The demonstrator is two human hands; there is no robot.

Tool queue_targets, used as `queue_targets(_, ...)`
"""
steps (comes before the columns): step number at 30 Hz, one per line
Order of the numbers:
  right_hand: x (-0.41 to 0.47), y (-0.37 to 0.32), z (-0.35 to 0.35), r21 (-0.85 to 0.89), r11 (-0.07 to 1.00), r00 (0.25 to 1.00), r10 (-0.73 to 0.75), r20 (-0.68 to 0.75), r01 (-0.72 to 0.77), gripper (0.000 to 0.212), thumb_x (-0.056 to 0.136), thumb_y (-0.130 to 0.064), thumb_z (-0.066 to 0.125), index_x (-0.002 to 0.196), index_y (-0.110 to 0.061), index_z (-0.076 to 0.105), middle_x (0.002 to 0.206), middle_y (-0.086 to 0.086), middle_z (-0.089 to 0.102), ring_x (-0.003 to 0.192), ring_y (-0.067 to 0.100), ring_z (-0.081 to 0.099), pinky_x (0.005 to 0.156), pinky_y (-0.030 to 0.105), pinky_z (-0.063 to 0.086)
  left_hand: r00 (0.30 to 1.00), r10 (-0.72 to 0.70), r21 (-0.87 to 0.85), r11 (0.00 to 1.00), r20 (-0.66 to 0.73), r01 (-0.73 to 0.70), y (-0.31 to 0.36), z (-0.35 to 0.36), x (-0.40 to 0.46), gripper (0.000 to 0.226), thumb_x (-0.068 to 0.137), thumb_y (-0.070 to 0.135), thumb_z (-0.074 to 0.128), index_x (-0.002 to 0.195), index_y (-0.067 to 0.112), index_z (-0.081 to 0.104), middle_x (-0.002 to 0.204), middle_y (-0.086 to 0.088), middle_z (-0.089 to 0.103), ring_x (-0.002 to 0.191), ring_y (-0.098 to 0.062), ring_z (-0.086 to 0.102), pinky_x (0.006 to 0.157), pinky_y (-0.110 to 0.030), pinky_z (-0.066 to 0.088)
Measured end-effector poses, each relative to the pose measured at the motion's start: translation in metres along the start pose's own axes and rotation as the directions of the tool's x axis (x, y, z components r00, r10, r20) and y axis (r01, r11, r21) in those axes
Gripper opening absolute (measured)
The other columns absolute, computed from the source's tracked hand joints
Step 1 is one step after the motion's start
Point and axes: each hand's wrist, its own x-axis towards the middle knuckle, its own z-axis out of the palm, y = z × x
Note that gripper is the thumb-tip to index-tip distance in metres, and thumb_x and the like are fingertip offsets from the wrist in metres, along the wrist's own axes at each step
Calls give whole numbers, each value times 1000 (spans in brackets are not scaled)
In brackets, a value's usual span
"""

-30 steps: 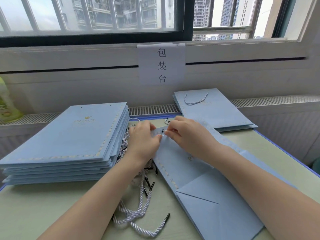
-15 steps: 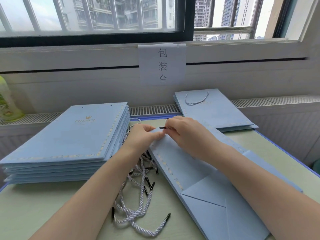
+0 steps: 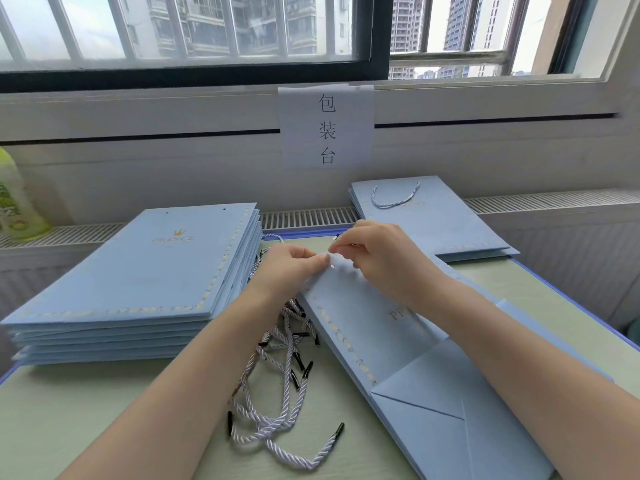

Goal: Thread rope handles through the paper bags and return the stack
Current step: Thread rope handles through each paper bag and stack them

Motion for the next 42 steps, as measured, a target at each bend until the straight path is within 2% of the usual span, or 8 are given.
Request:
queue_targets(5,-4,-8,-5,193,981,998,23,52,-33,12,89,-4,57,95,-13,52,71,1,68,57,11,61,66,22,48,1000,22,7,1000,-20,-22,2,0,1,14,90,13,59,78,8,66,77,-5,63,73,-16,56,70,-26,44)
queue_targets(10,0,0,0,-71,994,996,-79,42,82,10,89,-9,60,91,-8,70,81,3,68,76,17,60,74,26,46,992,110,112,988,-62,-103,-3,3,2,15,91,14,59,83,5,68,80,-7,65,76,-18,58,77,-32,45)
queue_targets(17,0,-3,4,-134,967,976,-220,-2,218,6,85,-4,61,86,-4,67,79,9,66,72,25,58,65,30,43,977,191,157,972,-97,-174,1,6,-1,15,92,14,57,85,6,68,82,-6,66,76,-15,58,70,-28,45)
queue_targets(21,-1,-6,1,-55,988,988,-144,-52,141,3,85,-7,62,89,-6,61,82,5,66,75,21,57,71,35,47,977,187,18,982,-106,-186,2,5,-1,24,93,13,53,79,-3,64,70,-8,57,67,-18,49,68,-30,38)
queue_targets(24,1,-7,-3,47,998,996,-47,-73,50,3,83,-9,67,84,-9,70,82,2,69,76,12,58,75,23,45,983,148,-143,976,-109,-163,1,4,-1,31,94,15,52,82,-13,58,71,-13,53,66,-20,46,66,-31,36)
queue_targets(29,1,-3,-8,280,959,999,42,15,-44,18,85,-4,64,83,-20,73,78,-7,69,72,3,62,73,19,49,996,45,-306,950,-80,-67,4,2,1,29,86,26,53,83,-1,61,73,-13,53,66,-21,47,66,-32,36)
queue_targets(37,2,5,-11,135,984,990,102,100,-115,23,91,-25,59,114,-25,62,84,-4,42,70,-1,43,62,5,34,995,91,-244,965,-34,-97,5,1,1,28,71,32,48,72,12,68,73,-3,62,72,-16,55,72,-32,41)
queue_targets(42,0,3,-15,116,990,987,60,150,-78,15,88,-24,64,101,-19,60,75,-8,39,66,0,39,61,8,31,997,70,-113,991,21,-67,8,1,0,25,79,7,40,61,14,55,49,8,52,47,-10,45,49,-25,32)
